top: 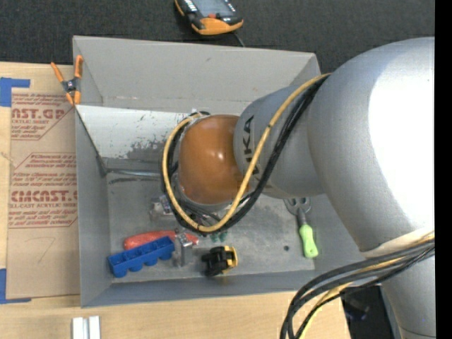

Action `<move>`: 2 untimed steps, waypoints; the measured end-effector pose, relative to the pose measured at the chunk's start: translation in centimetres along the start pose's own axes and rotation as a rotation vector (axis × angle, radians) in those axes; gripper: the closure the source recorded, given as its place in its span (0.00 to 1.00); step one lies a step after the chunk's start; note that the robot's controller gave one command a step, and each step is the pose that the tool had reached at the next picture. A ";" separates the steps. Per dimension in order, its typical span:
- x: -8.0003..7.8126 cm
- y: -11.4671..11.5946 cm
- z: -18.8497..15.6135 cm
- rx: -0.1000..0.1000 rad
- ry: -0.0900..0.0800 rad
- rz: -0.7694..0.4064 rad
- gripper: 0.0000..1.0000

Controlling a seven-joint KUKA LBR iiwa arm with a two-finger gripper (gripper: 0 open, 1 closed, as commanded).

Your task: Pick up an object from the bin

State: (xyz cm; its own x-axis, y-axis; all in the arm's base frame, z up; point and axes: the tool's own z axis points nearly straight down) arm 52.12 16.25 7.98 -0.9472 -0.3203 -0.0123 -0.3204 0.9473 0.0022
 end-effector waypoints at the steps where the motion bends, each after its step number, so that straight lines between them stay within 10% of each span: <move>1: 2.4 2.3 -2.5 -0.003 -0.012 -0.018 0.00; 2: 1.1 -0.8 0.7 -0.001 -0.003 0.002 0.00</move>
Offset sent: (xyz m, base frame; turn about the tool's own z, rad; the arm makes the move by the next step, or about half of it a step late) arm -0.0058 -0.0145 -0.0098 0.0044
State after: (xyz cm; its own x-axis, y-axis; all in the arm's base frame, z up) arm 51.33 15.16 7.26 -0.9479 -0.3183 -0.0157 -0.3184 0.9480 0.0030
